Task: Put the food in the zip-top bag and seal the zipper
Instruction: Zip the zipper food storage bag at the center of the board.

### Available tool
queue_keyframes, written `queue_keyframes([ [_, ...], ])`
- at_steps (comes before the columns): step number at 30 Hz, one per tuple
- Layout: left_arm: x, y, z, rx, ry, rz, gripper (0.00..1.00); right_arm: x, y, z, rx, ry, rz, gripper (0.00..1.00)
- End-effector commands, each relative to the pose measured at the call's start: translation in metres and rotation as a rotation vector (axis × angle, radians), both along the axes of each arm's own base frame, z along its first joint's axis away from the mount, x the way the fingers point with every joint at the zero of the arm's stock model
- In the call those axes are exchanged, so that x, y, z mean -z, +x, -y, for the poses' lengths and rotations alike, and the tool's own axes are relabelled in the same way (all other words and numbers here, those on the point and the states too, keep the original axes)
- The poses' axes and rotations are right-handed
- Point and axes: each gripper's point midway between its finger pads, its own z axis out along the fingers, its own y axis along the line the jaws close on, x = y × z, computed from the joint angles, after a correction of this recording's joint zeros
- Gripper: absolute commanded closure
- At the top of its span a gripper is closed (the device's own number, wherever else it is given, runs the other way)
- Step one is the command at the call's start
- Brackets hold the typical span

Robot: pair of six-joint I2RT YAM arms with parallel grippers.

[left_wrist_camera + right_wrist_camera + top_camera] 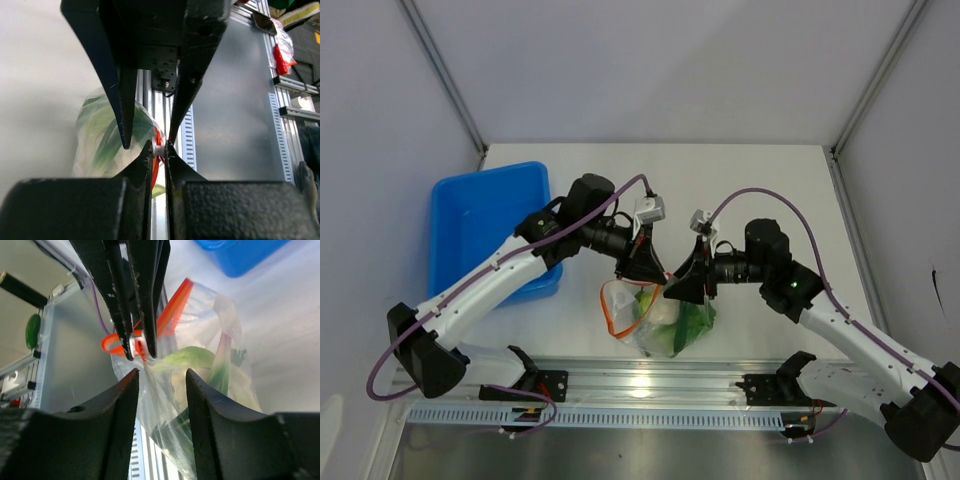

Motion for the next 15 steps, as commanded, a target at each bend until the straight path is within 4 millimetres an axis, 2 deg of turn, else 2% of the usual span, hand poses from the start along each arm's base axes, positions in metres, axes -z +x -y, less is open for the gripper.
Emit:
queue_keyframes([
  [1, -0.017, -0.008, -0.004, 0.086, -0.048, 0.035, 0.99, -0.004, -0.011, -0.002, -0.095, 0.008, 0.040, 0.56],
  [15, -0.014, -0.006, -0.003, 0.092, -0.040, 0.001, 1.00, -0.006, -0.014, -0.023, -0.198, 0.027, 0.022, 0.70],
])
